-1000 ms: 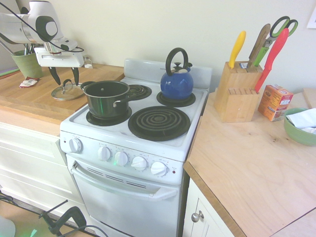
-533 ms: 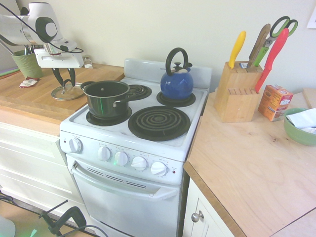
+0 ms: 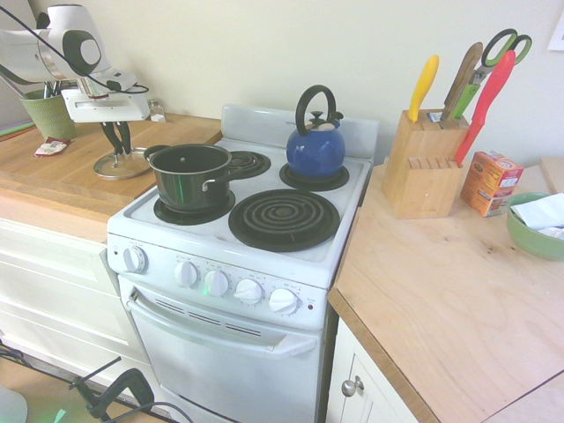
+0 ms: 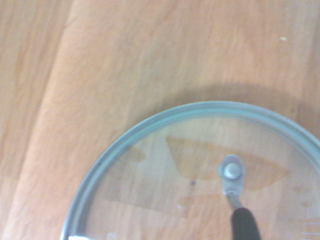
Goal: Cover the lid of the pot
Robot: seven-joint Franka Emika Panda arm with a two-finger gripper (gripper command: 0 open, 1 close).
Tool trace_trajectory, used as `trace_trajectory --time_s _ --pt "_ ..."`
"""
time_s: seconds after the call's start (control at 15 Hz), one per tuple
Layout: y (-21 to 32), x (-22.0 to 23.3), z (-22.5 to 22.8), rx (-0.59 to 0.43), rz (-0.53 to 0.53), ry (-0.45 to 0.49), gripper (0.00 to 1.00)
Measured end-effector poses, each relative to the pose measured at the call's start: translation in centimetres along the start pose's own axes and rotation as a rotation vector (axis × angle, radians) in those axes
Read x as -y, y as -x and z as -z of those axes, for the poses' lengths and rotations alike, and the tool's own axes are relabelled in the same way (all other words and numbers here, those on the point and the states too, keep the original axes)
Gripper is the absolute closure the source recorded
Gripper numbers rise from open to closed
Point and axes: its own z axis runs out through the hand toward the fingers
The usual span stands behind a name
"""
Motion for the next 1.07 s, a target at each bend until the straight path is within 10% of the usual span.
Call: trace_trajectory --time_s 0.47,1.07 --pt "-1.4 -0.6 2.2 -0.031 -0.064 -0.024 1.00" --pt "-7.5 -5.7 19.0 -0.154 -0.281 -0.104 1.00"
